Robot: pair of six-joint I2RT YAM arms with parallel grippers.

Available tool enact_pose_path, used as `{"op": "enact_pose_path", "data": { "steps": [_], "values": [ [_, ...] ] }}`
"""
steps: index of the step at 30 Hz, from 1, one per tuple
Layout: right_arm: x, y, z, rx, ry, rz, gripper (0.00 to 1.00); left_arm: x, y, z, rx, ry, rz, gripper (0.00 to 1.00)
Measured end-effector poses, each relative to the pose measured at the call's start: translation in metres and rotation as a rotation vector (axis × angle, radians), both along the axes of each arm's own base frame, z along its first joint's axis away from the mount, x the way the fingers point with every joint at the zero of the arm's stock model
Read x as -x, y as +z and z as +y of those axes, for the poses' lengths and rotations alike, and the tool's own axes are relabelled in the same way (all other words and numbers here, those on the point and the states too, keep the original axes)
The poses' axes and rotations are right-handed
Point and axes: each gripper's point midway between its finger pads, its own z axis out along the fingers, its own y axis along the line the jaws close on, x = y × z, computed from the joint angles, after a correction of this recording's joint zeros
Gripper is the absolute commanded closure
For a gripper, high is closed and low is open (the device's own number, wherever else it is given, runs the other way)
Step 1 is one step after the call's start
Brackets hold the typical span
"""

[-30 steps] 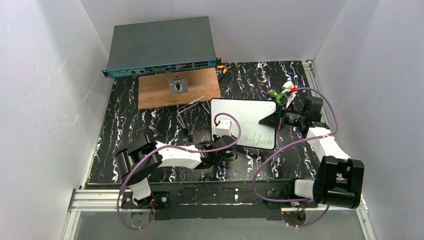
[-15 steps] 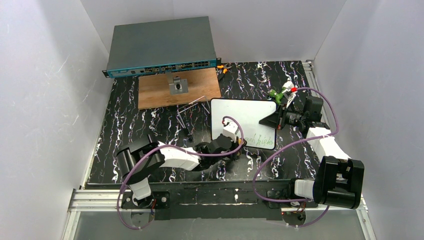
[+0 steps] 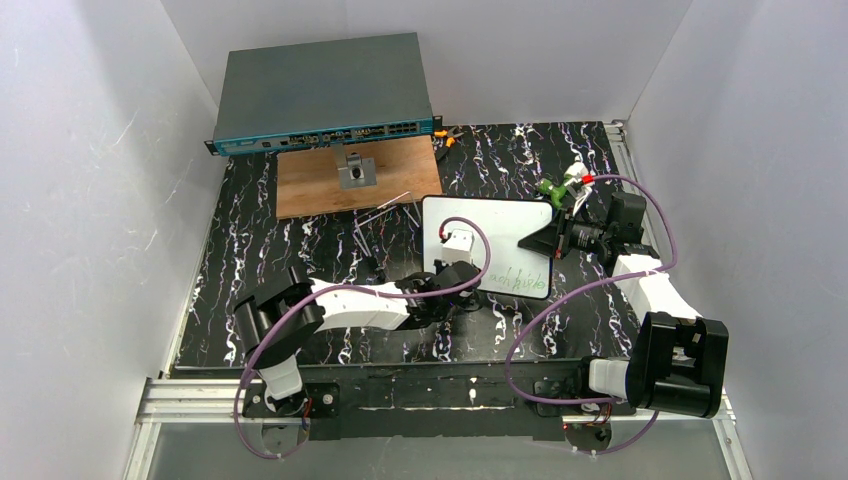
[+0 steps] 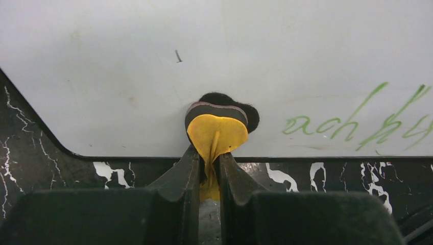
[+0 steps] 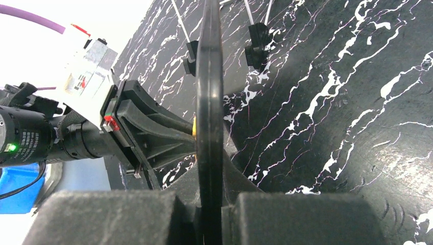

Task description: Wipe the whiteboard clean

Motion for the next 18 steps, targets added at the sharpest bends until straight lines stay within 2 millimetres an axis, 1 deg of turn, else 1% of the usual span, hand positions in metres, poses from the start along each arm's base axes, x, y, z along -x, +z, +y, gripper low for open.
{"op": "enact_pose_path", "data": {
  "steps": [2, 4, 10, 12, 14, 16, 18],
  "values": [
    [0.000, 0.000, 0.000, 0.001, -0.002, 0.000, 0.99, -0.003, -0.002, 0.005, -0.007, 0.020, 0.004, 1.00],
    [0.000, 0.000, 0.000, 0.002, -0.003, 0.000, 0.99, -0.003, -0.002, 0.004, 0.002, 0.000, 0.002, 1.00],
    [-0.002, 0.000, -0.003, 0.002, -0.011, -0.003, 0.99, 0.003, -0.002, -0.008, 0.004, -0.197, -0.020, 1.00],
    [-0.002, 0.000, -0.003, 0.002, -0.012, -0.002, 0.99, 0.008, 0.001, -0.017, 0.012, -0.274, -0.020, 1.00],
    [-0.002, 0.000, -0.003, 0.001, -0.011, -0.001, 0.99, 0.014, 0.007, -0.030, 0.037, -0.346, -0.025, 1.00],
    [-0.001, 0.000, -0.002, 0.000, -0.009, 0.001, 0.99, 0.020, 0.012, -0.042, 0.060, -0.400, -0.029, 1.00],
    [-0.001, 0.000, -0.001, -0.001, -0.007, 0.004, 0.99, 0.022, 0.015, -0.050, 0.073, -0.429, -0.027, 1.00]
  ]
}}
